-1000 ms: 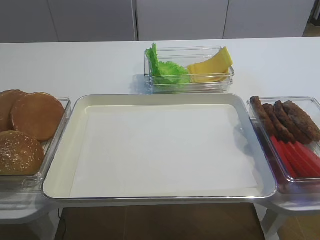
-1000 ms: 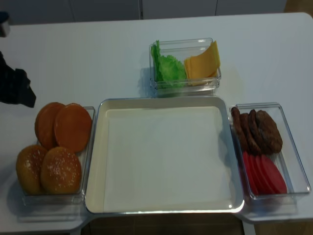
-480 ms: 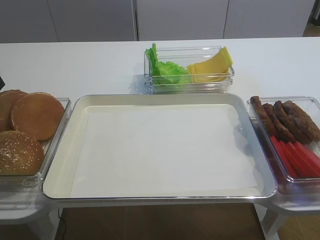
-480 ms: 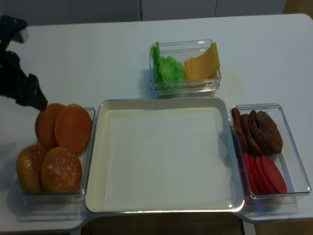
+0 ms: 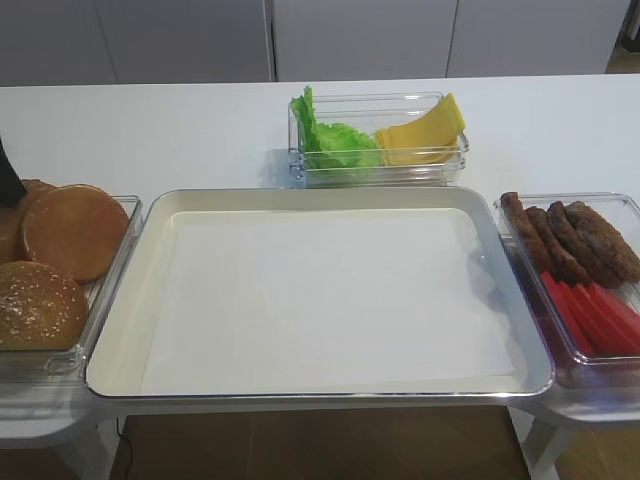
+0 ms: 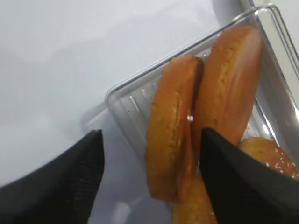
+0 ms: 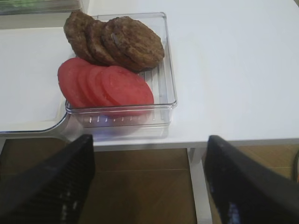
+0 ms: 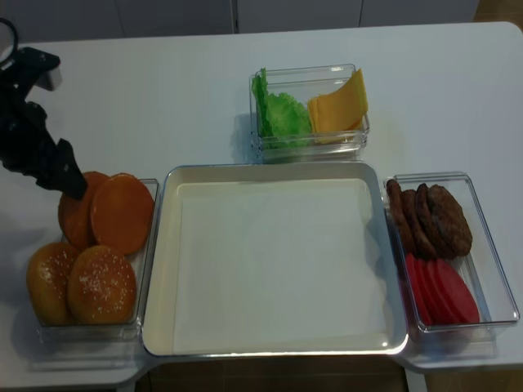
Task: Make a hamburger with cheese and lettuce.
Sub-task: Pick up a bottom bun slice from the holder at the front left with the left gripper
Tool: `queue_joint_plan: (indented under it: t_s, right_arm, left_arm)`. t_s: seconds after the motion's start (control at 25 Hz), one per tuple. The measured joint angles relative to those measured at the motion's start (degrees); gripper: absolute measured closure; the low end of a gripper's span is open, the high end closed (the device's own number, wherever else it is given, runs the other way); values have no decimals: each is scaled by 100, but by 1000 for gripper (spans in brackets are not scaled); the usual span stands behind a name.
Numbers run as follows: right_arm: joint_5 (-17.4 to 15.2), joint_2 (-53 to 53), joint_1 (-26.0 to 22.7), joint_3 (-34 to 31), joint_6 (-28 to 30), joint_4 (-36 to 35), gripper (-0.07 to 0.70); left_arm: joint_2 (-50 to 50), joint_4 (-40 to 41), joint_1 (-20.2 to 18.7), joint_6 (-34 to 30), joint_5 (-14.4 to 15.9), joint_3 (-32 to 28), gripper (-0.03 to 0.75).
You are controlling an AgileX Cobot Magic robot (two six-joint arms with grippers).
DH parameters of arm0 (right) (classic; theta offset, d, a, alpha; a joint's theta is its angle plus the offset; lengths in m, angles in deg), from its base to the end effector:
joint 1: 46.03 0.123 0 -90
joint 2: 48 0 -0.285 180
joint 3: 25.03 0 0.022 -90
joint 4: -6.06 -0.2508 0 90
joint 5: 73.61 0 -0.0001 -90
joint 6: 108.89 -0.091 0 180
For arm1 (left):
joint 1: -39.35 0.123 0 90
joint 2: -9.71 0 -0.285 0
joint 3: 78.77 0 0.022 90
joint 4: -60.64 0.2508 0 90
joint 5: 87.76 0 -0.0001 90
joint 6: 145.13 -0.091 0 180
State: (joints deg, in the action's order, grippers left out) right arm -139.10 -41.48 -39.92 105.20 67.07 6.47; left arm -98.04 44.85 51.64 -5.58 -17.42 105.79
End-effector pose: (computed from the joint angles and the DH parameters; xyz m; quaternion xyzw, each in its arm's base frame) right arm -0.0093 -0.0016 0.2648 -0.0155 0.8735 0.0395 0.4849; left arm 0.3440 0.0511 0.2713 0.2029 0.9687 -0.0932 0.1086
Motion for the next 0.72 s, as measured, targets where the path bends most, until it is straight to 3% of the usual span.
queue_joint_plan:
  t_s: [0.4,0.72]
  right_arm:
    - [0,0,0,0,-28,0,57]
    - [0,0,0,0,-28,0,58]
  left_arm:
    - [-173,-151,0,-100,-10,0,274]
    - [-173,-151,0,-125,-10,0,388]
